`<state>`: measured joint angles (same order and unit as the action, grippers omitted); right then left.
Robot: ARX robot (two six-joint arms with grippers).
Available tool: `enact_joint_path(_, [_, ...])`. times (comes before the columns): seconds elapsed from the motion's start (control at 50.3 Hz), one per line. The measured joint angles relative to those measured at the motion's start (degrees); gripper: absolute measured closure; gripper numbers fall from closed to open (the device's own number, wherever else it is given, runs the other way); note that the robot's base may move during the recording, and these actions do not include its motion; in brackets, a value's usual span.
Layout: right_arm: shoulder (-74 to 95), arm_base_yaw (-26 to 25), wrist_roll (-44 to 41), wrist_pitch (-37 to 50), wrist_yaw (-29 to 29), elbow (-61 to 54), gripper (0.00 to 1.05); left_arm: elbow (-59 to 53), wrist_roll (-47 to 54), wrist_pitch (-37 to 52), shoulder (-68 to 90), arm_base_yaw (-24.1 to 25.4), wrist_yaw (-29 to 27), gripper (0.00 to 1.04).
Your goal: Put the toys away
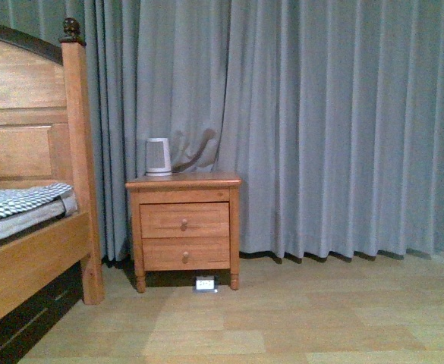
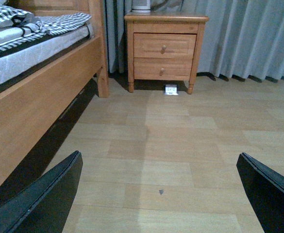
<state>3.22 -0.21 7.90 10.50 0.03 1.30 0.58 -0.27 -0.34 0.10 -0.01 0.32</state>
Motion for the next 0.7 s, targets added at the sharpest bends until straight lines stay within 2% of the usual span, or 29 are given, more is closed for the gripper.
enact_joint_path(0.696, [0.0, 0.0, 0.0, 0.0, -0.7, 0.0, 0.85, 0.0, 0.0, 0.0, 0.0, 0.0, -0.3, 0.06])
